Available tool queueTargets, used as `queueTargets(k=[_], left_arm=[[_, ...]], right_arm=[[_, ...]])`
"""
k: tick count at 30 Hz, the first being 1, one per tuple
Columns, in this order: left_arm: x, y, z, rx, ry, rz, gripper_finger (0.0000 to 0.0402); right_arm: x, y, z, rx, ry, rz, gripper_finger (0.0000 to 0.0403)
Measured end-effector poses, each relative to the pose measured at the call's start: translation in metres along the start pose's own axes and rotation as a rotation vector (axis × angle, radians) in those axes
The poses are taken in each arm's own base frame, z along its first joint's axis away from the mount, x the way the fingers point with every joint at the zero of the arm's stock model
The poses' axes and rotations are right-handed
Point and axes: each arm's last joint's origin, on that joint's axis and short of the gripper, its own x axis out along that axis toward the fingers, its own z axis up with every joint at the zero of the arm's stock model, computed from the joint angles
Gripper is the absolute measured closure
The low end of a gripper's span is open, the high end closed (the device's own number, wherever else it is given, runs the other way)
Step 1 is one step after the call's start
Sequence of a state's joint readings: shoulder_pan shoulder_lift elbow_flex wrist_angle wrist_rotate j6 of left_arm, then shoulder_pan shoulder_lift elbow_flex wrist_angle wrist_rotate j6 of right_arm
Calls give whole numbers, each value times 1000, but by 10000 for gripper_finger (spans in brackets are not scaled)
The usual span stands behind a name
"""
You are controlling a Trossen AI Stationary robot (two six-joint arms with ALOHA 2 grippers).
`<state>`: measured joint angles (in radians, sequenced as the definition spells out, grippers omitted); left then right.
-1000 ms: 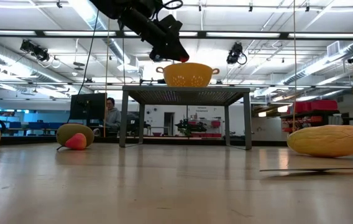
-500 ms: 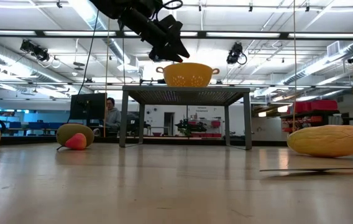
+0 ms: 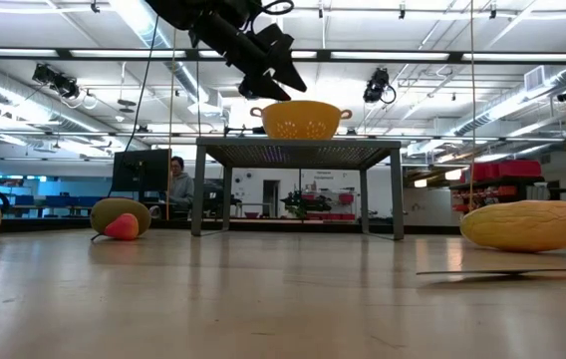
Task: Pick & Place Fruit
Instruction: Put the yellow pear into the yellow strainer bowl on the shelf
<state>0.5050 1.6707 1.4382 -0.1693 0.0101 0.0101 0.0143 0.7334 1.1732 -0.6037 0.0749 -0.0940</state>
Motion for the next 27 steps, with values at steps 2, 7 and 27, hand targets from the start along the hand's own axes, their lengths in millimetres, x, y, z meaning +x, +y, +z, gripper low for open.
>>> queueTargets(k=[2, 7, 27], left_arm=[[-3, -2, 3, -9, 4, -8, 95], [-17, -9, 15, 23, -31, -19, 113], [-29, -32, 20, 2, -50, -208, 208]], right_arm=[[0, 0, 0, 0, 1, 0, 402], [0, 0, 0, 0, 1, 0, 402], [0, 0, 0, 45, 0, 0, 402]])
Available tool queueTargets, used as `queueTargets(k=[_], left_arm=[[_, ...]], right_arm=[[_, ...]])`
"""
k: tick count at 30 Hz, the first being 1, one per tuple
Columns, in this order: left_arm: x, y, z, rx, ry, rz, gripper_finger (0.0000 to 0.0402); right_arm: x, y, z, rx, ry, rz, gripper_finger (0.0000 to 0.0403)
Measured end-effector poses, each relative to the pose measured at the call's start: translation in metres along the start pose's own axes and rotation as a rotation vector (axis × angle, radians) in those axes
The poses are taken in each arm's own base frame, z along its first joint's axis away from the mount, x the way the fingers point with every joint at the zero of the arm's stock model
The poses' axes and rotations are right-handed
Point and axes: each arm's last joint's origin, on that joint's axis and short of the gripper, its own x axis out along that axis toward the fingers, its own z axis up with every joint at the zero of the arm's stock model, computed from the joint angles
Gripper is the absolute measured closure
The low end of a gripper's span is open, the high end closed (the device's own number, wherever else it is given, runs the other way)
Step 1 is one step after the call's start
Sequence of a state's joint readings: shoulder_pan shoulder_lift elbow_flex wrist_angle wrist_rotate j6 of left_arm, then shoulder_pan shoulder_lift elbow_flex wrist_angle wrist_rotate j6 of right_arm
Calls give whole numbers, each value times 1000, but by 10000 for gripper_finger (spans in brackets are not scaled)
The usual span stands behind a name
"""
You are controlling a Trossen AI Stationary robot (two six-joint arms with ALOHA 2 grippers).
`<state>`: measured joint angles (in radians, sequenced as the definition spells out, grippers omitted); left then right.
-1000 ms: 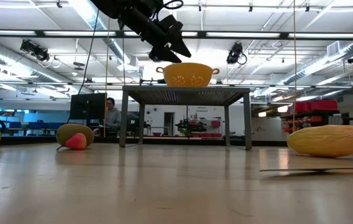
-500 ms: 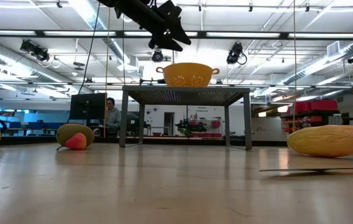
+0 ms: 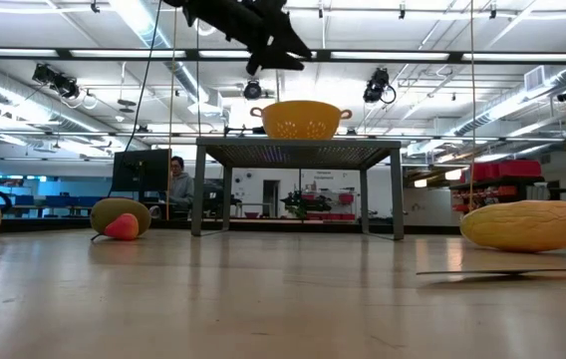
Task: Pick & Place Fruit
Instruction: Put the yellow pear into the yellow strainer bowl on the shelf
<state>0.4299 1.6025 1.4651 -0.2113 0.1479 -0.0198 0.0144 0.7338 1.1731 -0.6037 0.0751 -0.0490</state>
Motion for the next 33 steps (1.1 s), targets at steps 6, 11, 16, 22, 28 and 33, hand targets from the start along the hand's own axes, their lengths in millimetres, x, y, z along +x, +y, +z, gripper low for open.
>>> queueTargets(k=[6, 11, 16, 22, 28, 33], left_arm=[[0, -11, 0, 15, -1, -31, 277], [1, -15, 0, 18, 0, -60, 324], [-1, -15, 1, 12, -1, -68, 357], [-16, -18, 10, 9, -37, -67, 384], [-51, -26, 27, 12, -109, -79, 396], [-86, -30, 39, 15, -165, -82, 391]], right_arm=[[0, 0, 0, 0, 0, 0, 402], [0, 0, 0, 0, 0, 0, 402], [0, 0, 0, 0, 0, 0, 402], [0, 0, 0, 0, -1, 1, 402], [0, 0, 0, 0, -1, 1, 402], [0, 0, 0, 0, -1, 6, 402]])
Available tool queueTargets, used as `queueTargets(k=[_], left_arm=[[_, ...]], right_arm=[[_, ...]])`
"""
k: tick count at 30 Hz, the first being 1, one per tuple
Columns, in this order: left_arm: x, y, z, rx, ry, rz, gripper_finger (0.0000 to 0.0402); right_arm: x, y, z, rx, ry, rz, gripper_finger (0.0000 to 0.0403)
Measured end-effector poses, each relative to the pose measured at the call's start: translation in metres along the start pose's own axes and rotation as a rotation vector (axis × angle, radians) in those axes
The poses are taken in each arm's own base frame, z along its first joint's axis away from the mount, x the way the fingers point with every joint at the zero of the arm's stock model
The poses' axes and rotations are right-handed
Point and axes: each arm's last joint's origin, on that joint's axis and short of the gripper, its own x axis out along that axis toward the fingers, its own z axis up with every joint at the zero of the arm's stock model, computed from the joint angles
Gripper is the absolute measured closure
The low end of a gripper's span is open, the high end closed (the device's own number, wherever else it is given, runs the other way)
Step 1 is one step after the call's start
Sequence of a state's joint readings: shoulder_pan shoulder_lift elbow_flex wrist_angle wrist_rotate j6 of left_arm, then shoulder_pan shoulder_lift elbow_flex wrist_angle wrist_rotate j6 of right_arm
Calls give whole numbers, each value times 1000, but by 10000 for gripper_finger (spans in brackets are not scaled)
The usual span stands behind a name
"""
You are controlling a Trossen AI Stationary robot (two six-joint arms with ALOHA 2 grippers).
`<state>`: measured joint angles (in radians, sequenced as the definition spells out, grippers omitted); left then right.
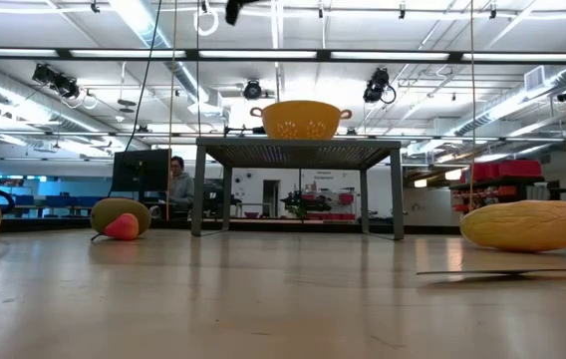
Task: Pick & Place Fruit
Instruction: Put the yellow pear into the yellow strainer bowl on the shelf
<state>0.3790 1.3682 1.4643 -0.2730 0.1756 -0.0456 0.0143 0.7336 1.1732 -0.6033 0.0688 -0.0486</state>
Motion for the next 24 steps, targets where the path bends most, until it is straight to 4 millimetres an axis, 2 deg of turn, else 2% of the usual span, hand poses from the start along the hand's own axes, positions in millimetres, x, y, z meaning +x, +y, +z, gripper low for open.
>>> queueTargets(k=[6, 12, 18, 24], left_arm=[[-37, -7, 14, 21, -43, 17, 396], [-61, -10, 19, 32, -45, 57, 397], [-70, -25, 13, 41, 28, 49, 399], [-66, -48, 5, 57, -9, -7, 400]], right_arm=[[0, 0, 0, 0, 0, 1, 402], [0, 0, 0, 0, 0, 1, 402], [0, 0, 0, 2, -1, 1, 402], [0, 0, 0, 58, -1, 1, 402]])
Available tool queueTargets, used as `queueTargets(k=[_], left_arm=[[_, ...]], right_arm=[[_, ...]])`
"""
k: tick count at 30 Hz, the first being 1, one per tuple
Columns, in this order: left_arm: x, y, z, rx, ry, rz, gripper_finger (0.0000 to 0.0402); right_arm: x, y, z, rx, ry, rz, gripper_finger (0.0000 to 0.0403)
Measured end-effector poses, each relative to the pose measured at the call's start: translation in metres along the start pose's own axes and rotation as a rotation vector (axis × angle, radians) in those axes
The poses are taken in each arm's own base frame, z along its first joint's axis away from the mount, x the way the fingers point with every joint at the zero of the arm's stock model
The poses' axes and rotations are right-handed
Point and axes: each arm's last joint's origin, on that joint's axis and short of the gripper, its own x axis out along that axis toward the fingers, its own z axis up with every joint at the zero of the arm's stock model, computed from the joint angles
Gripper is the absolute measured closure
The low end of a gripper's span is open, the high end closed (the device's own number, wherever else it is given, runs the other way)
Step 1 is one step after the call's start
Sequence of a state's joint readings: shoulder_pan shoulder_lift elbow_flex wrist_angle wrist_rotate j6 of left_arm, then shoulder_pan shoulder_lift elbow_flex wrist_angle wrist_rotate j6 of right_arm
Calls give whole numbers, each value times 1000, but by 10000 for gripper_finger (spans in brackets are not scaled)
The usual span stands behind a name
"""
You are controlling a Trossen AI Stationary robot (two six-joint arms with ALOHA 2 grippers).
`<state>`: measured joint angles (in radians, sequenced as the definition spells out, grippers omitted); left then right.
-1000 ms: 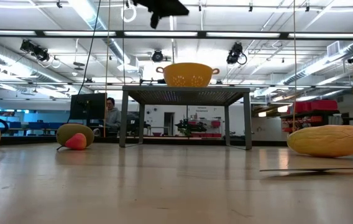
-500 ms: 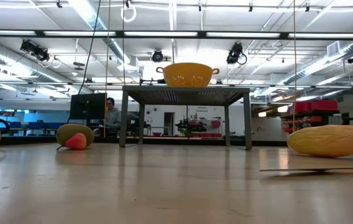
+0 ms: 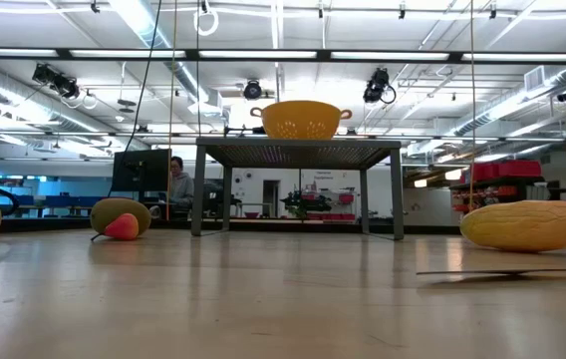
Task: Pick & Place Fruit
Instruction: Put the yellow pear into the yellow strainer bowl on the shelf
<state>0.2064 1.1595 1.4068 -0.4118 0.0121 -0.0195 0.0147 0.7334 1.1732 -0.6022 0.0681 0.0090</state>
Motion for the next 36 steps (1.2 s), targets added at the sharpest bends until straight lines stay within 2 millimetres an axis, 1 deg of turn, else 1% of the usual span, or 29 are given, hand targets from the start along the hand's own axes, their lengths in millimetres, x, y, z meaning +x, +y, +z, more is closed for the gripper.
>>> queueTargets(k=[4, 9, 11, 20, 26, 36], left_arm=[[7, -10, -15, -15, 39, 3, 400], [13, -24, -31, -43, 65, -24, 401], [14, -30, -37, -29, 82, -48, 401], [11, -50, -38, 28, 63, -79, 400], [10, -57, -40, 74, 79, -114, 400], [4, -68, -57, 131, 245, -160, 399]], right_arm=[[0, 0, 0, 6, 0, 0, 402], [0, 0, 0, 5, 0, 0, 402], [0, 0, 0, 2, 0, 0, 402], [0, 0, 0, 2, 0, -1, 402], [0, 0, 0, 2, 0, -1, 402], [0, 0, 0, 2, 0, -11, 402]])
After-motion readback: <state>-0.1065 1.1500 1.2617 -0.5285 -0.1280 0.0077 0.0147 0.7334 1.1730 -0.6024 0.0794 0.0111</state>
